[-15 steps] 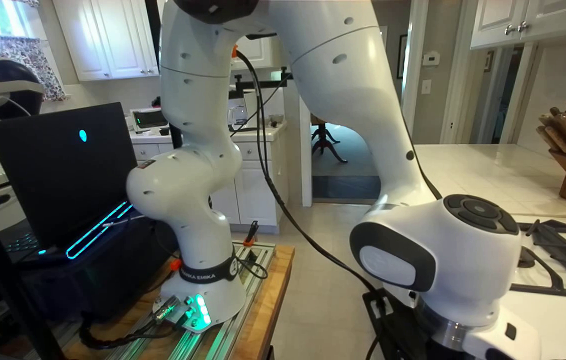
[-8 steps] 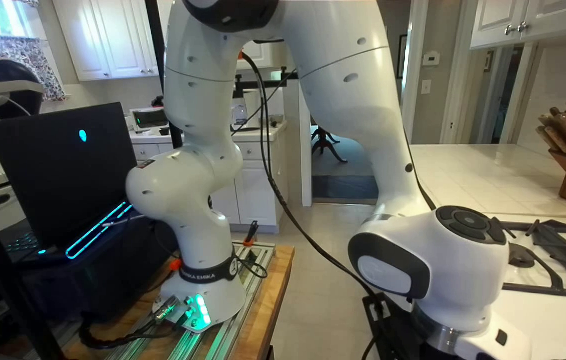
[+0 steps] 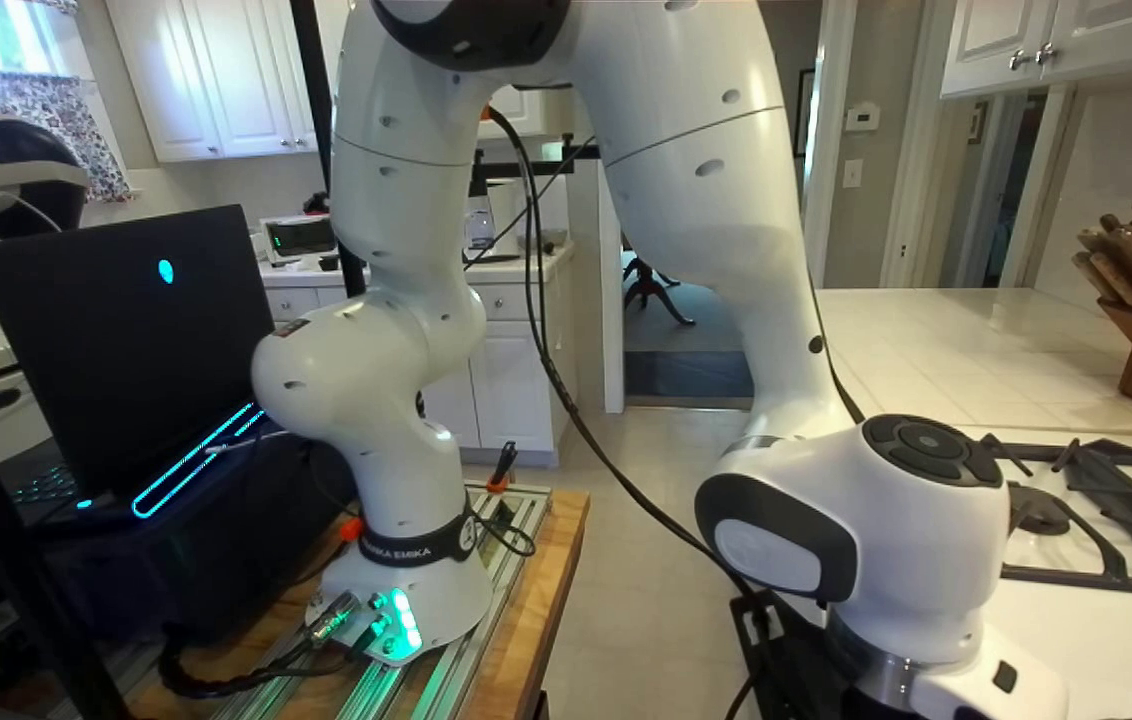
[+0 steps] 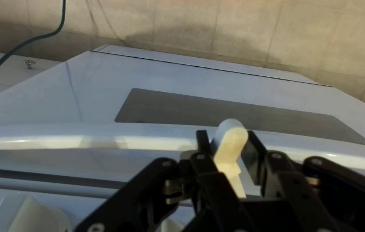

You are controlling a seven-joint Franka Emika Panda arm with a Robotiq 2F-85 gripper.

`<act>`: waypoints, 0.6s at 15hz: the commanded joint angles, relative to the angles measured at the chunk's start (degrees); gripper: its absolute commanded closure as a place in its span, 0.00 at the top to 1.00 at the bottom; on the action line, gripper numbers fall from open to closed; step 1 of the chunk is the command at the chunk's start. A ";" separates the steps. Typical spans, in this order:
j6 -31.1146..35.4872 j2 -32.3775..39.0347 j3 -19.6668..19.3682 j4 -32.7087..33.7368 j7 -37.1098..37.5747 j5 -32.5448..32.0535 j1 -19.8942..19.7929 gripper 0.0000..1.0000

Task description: Move the lever on the stove to the left.

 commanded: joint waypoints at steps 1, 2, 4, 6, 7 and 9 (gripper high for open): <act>1.81 -0.09 1.63 -0.81 2.82 -2.99 -1.25 0.03; 1.17 -0.04 1.98 -0.64 3.11 -3.22 -1.17 0.04; 0.44 0.09 2.49 -0.41 3.41 -3.72 -0.98 0.06; -0.33 0.51 2.94 0.20 3.98 -4.39 -0.47 0.06; -0.40 0.78 3.03 0.58 4.31 -4.86 -0.02 0.06; -0.39 1.12 2.71 1.15 5.22 -6.36 1.15 0.06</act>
